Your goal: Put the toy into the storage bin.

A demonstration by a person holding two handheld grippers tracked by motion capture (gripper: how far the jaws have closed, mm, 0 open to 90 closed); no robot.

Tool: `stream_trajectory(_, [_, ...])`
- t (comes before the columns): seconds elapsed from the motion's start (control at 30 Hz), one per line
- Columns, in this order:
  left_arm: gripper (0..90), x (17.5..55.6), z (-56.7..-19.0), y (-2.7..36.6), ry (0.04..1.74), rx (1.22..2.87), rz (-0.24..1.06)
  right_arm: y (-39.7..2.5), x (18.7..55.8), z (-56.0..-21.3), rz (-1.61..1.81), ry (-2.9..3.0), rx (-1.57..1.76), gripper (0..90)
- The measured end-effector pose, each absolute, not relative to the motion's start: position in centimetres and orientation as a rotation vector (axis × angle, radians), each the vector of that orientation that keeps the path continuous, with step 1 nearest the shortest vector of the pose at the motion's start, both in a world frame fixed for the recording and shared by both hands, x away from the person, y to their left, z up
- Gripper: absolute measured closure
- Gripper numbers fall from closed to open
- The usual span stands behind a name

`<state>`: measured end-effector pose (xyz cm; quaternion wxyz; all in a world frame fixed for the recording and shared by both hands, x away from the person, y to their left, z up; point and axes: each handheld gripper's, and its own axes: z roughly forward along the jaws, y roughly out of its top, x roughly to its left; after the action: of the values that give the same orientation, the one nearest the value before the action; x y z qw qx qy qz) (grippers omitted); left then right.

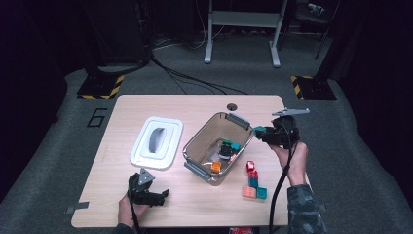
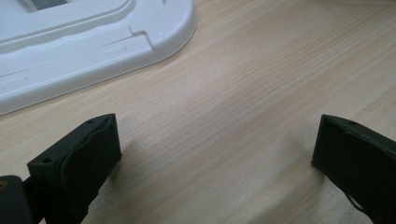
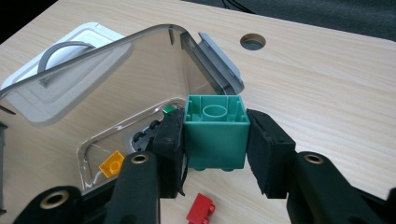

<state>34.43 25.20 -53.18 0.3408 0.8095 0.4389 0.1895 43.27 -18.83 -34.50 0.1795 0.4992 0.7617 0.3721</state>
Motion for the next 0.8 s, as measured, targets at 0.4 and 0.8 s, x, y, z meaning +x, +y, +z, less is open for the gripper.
stream_trajectory(0.4, [0.8,34.4,-53.2,25.2,1.142,2.106,0.494,-16.0,44.9,-34.8,1.052,2.216,1.367,58.7])
stream_trajectory(0.8, [0.8,34.4,-53.2,25.2,1.142,2.106,0.493,-13.8,46.7,-36.7,0.999,2.317,1.343,58.6])
